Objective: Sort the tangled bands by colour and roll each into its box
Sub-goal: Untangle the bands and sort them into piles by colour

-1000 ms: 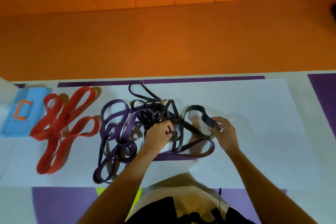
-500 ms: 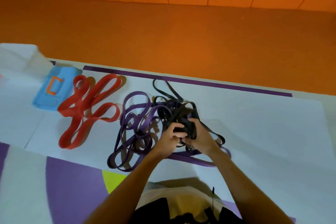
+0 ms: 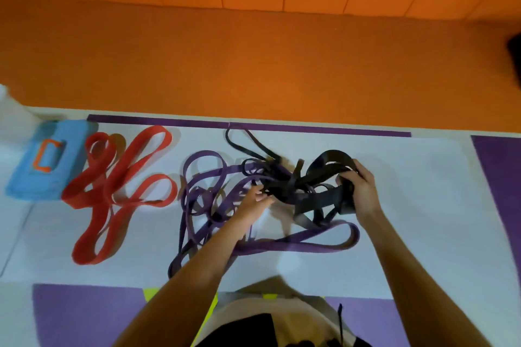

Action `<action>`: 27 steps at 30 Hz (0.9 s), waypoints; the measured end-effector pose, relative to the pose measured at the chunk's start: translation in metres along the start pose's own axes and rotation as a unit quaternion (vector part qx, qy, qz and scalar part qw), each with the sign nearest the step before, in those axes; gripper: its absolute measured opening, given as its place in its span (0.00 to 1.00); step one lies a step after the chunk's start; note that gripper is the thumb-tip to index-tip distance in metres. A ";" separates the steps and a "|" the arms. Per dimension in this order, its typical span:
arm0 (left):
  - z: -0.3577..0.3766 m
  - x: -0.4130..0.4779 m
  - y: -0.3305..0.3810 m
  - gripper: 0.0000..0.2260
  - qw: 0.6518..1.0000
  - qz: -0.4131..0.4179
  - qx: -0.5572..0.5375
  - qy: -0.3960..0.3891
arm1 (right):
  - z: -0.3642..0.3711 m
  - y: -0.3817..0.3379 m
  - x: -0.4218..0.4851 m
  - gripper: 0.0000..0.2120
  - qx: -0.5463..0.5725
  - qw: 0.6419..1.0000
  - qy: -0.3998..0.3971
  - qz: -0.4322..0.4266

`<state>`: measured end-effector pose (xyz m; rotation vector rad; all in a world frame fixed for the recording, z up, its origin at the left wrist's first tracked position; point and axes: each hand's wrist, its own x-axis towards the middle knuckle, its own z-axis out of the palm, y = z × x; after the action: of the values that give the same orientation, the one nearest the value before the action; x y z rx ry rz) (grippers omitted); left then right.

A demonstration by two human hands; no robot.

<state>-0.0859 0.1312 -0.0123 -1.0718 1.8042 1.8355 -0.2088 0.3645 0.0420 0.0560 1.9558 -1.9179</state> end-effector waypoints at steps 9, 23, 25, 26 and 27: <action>0.016 0.008 -0.001 0.18 0.958 -0.098 -0.269 -0.036 | 0.005 -0.021 -0.033 0.06 0.110 0.994 0.005 0.012; -0.016 0.034 0.026 0.14 0.946 -0.190 -0.259 0.039 | -0.012 -0.033 -0.046 0.12 0.090 0.990 -0.111 0.018; -0.011 0.035 0.027 0.10 0.935 -0.197 -0.292 0.035 | -0.021 -0.027 -0.044 0.12 0.055 0.992 -0.117 0.013; -0.009 0.036 0.027 0.08 0.933 -0.190 -0.302 0.043 | -0.025 -0.024 -0.043 0.11 0.028 0.993 -0.113 0.015; -0.008 0.037 0.027 0.06 0.933 -0.176 -0.310 0.056 | -0.029 -0.020 -0.043 0.09 0.002 0.994 -0.104 0.021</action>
<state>-0.1265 0.1110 -0.0192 -1.6188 0.9794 2.1851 -0.1828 0.4024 0.0732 -0.0984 1.7998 -1.8208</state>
